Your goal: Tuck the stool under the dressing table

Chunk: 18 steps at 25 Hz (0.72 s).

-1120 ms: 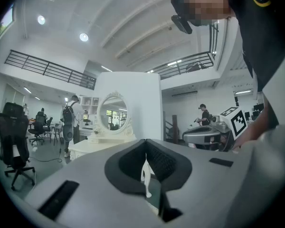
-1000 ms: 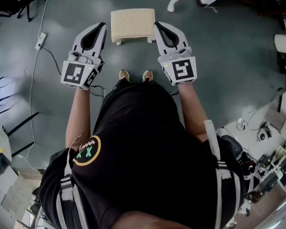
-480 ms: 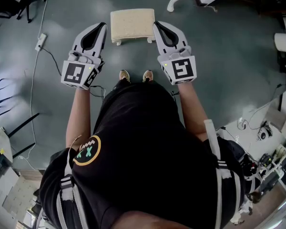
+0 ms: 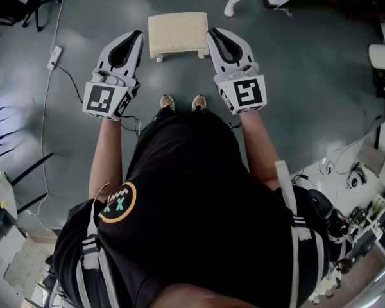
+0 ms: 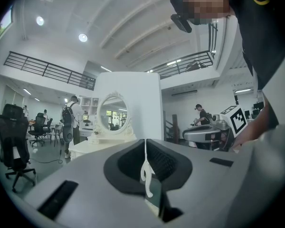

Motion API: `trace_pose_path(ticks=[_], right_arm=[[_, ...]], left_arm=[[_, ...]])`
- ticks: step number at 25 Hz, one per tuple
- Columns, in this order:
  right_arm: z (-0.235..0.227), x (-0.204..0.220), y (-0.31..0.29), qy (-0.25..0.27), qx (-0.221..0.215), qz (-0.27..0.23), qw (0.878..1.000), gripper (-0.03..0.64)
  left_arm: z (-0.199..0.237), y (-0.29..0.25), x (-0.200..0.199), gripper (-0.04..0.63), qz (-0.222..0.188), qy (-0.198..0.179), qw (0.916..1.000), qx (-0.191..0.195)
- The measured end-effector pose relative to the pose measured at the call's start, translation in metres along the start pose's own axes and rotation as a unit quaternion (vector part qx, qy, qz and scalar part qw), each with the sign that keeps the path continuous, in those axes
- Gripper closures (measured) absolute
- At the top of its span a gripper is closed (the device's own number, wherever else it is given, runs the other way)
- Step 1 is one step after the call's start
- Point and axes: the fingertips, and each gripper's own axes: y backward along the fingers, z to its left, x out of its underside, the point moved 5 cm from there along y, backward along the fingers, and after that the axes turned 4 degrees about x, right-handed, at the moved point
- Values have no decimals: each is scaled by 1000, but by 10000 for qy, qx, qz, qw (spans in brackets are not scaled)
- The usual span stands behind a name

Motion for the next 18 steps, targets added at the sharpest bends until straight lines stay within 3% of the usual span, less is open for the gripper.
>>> trace_pose_path(ticks=[5,13,15,18], right_arm=[[0,0,2,-44,-27,8,10000,503],[-2,-1,1,-141,-62,3,9999,384],[-1,1,0,-173,-105,21,9998,331],[-1,4,-2,-203,-173,94,9996,197]], left_arm=[[-1,2,1,561,-1,2,10000,-6],[2,1,4,340,109,-7,9999,-4],[3,0,5,267,122,-16,9999,-34],[4,-1,10,196,177,-98,9998,-44]])
